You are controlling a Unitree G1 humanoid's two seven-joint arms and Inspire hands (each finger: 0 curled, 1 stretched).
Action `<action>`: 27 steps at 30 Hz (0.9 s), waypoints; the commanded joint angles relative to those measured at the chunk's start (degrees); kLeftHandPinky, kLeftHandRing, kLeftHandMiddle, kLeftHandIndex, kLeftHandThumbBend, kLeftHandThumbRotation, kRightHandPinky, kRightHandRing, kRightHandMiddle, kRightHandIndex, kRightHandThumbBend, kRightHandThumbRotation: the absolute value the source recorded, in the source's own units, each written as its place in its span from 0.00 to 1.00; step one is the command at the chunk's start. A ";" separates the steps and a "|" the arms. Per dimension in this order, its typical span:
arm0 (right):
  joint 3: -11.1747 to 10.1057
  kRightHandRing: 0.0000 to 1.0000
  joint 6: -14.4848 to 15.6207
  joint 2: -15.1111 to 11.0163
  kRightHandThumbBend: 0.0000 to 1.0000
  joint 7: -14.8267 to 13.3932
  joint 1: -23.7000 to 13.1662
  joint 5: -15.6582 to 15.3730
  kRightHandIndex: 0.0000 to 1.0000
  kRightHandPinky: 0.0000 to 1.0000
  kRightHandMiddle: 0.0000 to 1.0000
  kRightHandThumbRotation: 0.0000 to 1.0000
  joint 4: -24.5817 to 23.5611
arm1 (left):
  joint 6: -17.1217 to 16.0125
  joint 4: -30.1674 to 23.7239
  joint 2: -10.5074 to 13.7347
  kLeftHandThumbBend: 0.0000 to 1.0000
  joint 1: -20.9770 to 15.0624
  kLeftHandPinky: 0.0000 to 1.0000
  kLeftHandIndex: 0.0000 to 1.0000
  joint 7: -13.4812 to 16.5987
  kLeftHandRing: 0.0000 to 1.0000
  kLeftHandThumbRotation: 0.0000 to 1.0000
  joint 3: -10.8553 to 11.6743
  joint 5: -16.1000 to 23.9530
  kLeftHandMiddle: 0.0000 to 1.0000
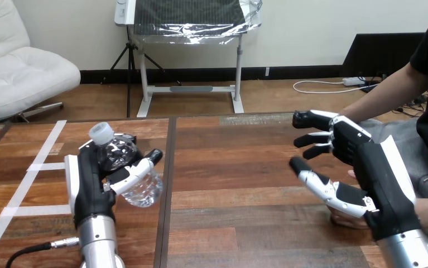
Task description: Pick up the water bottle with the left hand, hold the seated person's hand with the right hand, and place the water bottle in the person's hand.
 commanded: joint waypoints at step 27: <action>-7.94 0.85 16.34 -21.65 0.78 9.67 -4.65 -13.07 0.82 0.76 0.86 0.00 -10.59 | -1.45 -23.08 -4.76 0.69 3.19 0.36 0.47 -7.80 0.39 0.00 -3.57 -1.86 0.44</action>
